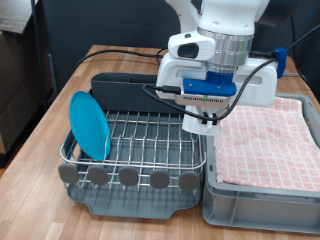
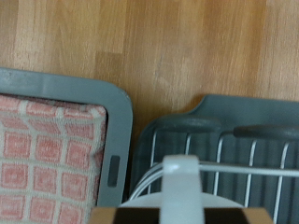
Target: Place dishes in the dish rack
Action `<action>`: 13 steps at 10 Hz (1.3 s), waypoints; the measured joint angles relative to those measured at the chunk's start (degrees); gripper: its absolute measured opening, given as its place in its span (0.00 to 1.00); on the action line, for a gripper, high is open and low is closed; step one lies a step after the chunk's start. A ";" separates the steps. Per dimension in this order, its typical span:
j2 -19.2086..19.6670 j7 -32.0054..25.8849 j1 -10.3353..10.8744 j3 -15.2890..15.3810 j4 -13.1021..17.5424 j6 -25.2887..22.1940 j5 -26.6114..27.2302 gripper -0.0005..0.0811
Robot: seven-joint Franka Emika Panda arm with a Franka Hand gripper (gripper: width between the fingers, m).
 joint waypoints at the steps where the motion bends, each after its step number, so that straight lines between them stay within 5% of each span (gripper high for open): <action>1: -0.02 -1.39 0.12 0.09 -0.68 1.96 -0.65 0.10; 7: -0.56 -3.35 0.31 0.87 -1.50 4.25 0.29 0.10; 13: 0.12 3.37 0.46 0.29 -0.38 4.75 -0.58 0.10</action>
